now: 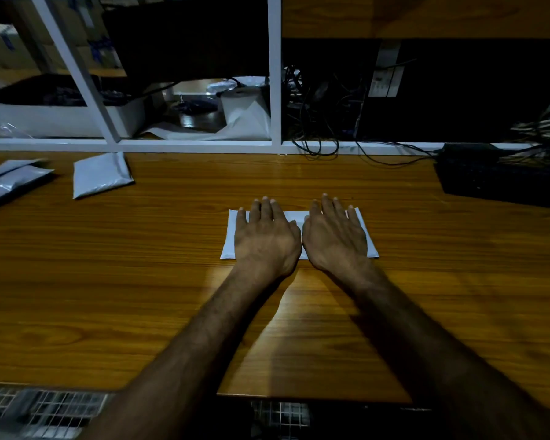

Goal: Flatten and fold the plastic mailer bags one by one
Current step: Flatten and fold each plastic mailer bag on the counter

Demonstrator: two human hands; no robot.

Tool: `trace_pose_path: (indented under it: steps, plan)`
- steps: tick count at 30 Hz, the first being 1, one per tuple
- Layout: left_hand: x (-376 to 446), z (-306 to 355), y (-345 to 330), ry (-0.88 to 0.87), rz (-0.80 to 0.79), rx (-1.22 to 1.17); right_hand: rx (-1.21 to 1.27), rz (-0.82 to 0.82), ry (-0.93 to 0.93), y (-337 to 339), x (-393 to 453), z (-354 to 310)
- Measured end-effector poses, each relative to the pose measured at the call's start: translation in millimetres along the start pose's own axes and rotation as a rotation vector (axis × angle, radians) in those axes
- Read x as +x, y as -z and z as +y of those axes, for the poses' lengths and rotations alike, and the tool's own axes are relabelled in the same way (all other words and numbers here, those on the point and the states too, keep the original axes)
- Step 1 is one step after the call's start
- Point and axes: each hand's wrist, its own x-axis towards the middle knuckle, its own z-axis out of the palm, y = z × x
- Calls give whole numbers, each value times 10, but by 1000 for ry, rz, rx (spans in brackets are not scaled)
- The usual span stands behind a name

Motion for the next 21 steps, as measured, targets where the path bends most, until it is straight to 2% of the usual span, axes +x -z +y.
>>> trace_pose_path:
  steps: [5,21]
  plan:
    - [-18,-48,-20,6,23,-26,5,-9,-7,-41,17,35]
    - [-87,-314,128,143,-82,-121,29,-13,-126,10,-11,287]
